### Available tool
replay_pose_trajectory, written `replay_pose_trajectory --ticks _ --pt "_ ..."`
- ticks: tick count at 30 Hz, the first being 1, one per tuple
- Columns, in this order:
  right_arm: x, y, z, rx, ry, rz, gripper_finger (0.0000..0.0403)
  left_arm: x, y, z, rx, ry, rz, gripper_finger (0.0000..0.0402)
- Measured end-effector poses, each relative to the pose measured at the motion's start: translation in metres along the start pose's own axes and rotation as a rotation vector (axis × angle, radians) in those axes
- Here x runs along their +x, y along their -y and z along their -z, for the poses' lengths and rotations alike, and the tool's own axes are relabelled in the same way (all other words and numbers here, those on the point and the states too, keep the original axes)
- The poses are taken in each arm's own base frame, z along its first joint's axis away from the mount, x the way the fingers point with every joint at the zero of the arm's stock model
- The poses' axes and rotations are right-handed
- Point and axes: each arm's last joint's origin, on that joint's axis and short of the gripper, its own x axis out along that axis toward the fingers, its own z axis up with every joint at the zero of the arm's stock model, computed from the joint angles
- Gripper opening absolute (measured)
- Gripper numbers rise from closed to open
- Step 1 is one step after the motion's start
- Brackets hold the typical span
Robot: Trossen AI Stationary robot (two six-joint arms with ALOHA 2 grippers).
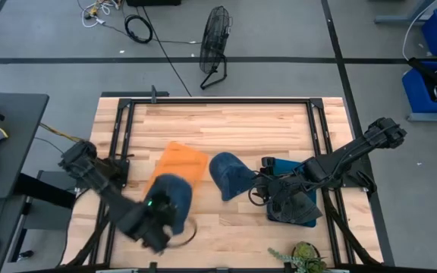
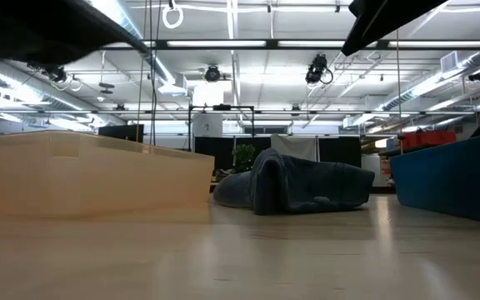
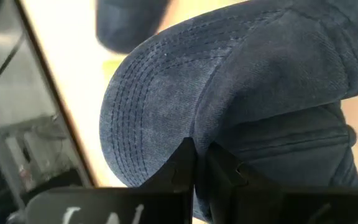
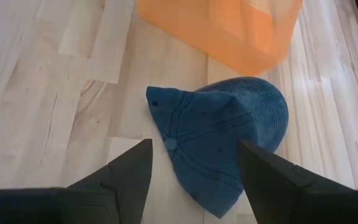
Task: Pick & Place hat
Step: Put the bottom blue cap into the yellow bin
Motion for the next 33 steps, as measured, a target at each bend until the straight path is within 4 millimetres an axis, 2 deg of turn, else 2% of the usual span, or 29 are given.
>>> replay_pose_trajectory --ticks 4,7,12,15,20,23,27,30,33 --pt "0.0 0.0 0.0 0.004 0.0 0.0 0.0236 0.02 -0.031 -0.006 -0.056 -0.068 -0.017 0.0018" --pt "0.0 0.0 0.0 0.006 0.001 -0.001 0.0236 0.034 -0.051 -0.009 -0.036 -0.112 -0.019 0.0016" --pt "0.0 0.0 0.0 0.043 -0.002 -0.011 0.0236 0.048 -0.073 -0.009 0.03 -0.16 -0.018 0.0014" --pt "0.0 0.0 0.001 0.076 -0.009 -0.012 0.0236 0.045 -0.081 -0.005 0.072 -0.151 -0.011 0.0013" --pt "0.0 0.0 0.001 0.088 -0.016 -0.011 0.0236 0.02 -0.097 0.018 0.0 -0.065 -0.015 0.0013" --pt "0.0 0.0 0.001 0.088 -0.016 -0.011 0.0236 0.015 -0.1 0.047 -0.05 -0.06 -0.016 0.0013" --pt "0.0 0.0 0.001 0.088 -0.016 -0.01 0.0236 0.034 -0.088 0.089 -0.096 -0.072 -0.019 0.0012" --pt "0.0 0.0 0.001 0.079 -0.016 -0.009 0.0236 0.054 -0.075 0.098 -0.082 0.042 -0.01 0.0012" --pt "0.0 0.0 0.001 0.07 -0.015 -0.008 0.0236 0.074 -0.065 0.097 -0.089 0.143 0.038 0.0013"
